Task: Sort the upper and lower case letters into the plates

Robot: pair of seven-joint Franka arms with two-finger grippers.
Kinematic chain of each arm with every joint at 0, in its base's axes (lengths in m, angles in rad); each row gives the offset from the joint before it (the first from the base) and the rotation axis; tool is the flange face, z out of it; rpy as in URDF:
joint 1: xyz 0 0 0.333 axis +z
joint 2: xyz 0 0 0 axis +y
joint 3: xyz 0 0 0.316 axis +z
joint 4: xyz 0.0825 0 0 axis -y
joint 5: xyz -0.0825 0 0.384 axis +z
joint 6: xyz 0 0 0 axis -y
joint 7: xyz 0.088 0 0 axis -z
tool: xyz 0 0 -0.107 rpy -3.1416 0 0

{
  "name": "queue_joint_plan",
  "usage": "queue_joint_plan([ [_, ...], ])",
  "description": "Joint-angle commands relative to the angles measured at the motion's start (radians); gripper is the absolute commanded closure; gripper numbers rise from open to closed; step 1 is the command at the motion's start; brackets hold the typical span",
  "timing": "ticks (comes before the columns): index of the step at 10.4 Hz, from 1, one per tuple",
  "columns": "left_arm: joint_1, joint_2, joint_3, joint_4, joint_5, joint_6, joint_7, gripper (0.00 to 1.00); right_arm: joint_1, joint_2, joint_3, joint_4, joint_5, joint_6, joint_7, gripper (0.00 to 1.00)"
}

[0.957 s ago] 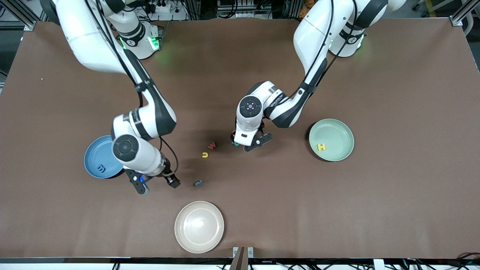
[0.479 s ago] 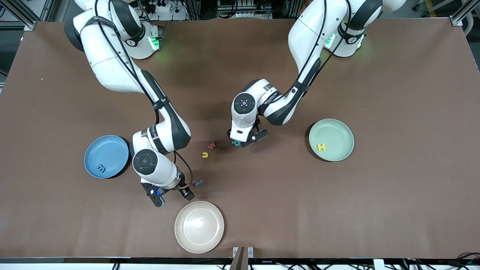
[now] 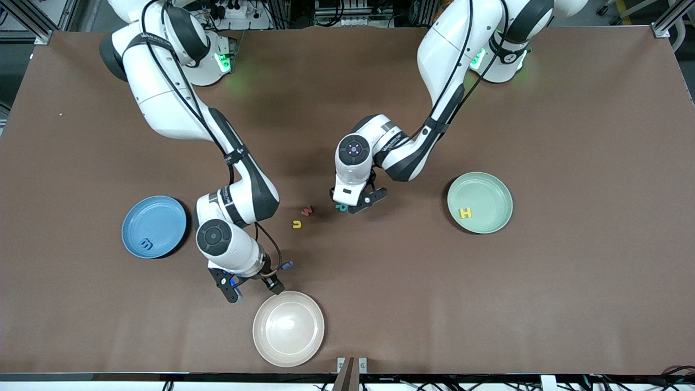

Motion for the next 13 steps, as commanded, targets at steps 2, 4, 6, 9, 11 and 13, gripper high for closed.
queue_joint_plan([
  [2,-0.003,0.008,0.009,-0.008,0.019,0.004,-0.006,0.34,0.034,0.019,0.001,0.032,0.009,-0.052,0.045,0.00],
  [4,0.001,0.005,0.009,-0.008,0.017,0.004,-0.006,0.35,0.034,0.021,0.001,0.025,0.008,-0.042,0.047,0.00],
  [6,0.003,0.003,0.009,-0.005,0.012,0.004,-0.006,0.35,0.036,0.022,-0.001,0.002,0.003,-0.038,0.050,0.00],
  [9,0.005,-0.002,0.012,0.005,0.006,0.004,-0.006,0.23,0.042,0.033,-0.001,-0.008,0.002,-0.026,0.051,0.00],
  [11,0.020,0.008,0.012,0.005,0.011,0.025,-0.004,0.23,0.049,0.039,-0.001,-0.008,0.005,0.023,0.063,0.00],
  [13,0.028,0.003,0.012,0.005,0.011,0.033,-0.004,0.23,0.055,0.039,-0.001,-0.008,0.002,0.024,0.067,0.00],
])
